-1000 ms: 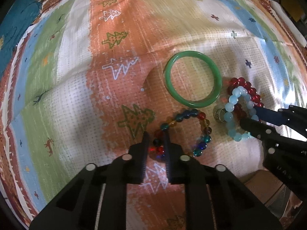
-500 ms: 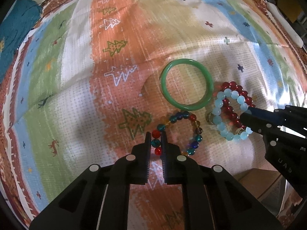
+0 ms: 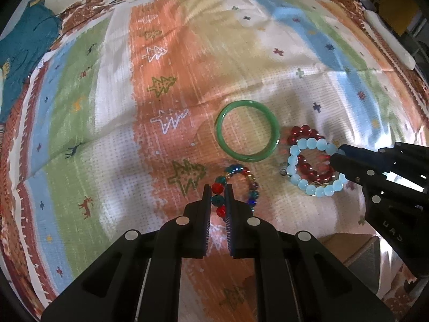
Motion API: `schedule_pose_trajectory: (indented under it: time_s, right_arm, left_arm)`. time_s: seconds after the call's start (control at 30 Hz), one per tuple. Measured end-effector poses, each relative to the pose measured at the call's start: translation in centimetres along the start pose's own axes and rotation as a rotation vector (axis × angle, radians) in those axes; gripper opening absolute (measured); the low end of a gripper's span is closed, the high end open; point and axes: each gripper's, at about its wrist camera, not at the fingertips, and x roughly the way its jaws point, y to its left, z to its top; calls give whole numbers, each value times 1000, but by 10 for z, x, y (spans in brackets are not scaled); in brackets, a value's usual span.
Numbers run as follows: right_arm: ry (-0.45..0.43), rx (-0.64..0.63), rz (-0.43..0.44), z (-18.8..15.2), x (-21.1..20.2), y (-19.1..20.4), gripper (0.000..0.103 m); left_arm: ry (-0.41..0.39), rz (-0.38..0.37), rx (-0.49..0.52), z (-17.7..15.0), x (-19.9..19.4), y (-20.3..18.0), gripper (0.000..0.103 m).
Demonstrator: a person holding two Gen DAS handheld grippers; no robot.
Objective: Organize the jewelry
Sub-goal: 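Lift both held bracelets and carry them over the silver tin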
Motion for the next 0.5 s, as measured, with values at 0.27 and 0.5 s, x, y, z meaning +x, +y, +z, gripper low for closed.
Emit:
schedule_pose_trajectory:
  time_s: [0.27,0.5]
  right_arm:
    - [-40,-5,-22,-1,-17,-1,12]
    - [-77,-17,-29,-3,-31,0,12]
  left_arm:
    - [-26,-9,-6,1,-11,2,9]
    - [-53,-27,-11,-5,-27,0,9]
